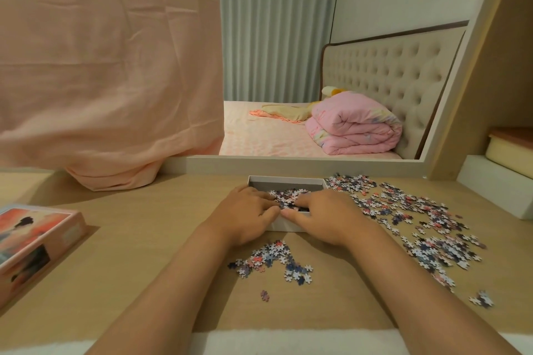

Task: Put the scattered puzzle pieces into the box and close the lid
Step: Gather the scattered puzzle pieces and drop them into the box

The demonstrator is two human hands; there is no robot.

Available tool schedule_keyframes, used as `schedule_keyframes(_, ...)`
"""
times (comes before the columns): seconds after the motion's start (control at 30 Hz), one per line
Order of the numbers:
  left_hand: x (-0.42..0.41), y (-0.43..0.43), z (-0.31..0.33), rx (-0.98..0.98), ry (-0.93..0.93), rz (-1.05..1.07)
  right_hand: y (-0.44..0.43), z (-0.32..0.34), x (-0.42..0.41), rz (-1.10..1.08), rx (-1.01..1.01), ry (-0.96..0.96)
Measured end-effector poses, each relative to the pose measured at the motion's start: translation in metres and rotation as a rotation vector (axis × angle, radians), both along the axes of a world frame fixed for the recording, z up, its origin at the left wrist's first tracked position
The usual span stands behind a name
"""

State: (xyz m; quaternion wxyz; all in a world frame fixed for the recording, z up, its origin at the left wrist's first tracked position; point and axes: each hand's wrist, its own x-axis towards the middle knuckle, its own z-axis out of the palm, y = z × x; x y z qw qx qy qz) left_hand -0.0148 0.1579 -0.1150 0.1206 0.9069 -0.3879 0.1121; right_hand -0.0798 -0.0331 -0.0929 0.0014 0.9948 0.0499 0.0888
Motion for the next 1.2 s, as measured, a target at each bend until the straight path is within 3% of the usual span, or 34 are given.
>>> schedule_keyframes(0.17,0.0,-0.001,-0.003,-0.029,0.039,0.023,0.003,-0.001,-0.001,0.097,0.124,0.136)
schedule_keyframes(0.27,-0.004,0.001,-0.002,-0.085,0.077,0.055,0.002,0.002,-0.003,0.107,0.203,0.086)
schedule_keyframes(0.43,-0.017,0.006,0.008,-0.265,-0.045,0.07,0.008,0.018,-0.01,0.158,0.227,-0.139)
schedule_keyframes(0.53,-0.03,0.015,0.018,-0.345,-0.093,0.04,0.019,0.032,-0.021,0.179,0.276,-0.085)
schedule_keyframes(0.6,-0.042,0.026,0.024,-0.329,-0.069,0.041,0.026,0.036,-0.032,0.197,0.344,0.076)
schedule_keyframes(0.7,-0.06,0.041,0.023,-0.173,0.056,0.096,0.038,0.03,-0.047,0.216,0.255,0.278)
schedule_keyframes(0.8,-0.071,0.055,0.013,0.013,0.198,0.147,0.042,0.012,-0.053,0.209,0.1,0.358)
schedule_keyframes(0.9,-0.079,0.067,0.01,0.024,0.389,0.103,0.042,0.007,-0.058,0.203,0.158,0.391)
schedule_keyframes(1.07,-0.085,0.057,0.008,0.073,0.332,0.035,0.036,0.017,-0.067,0.19,0.31,0.359)
schedule_keyframes(1.2,-0.089,0.038,0.001,-0.013,0.294,0.001,0.022,0.025,-0.073,0.084,0.287,0.427)
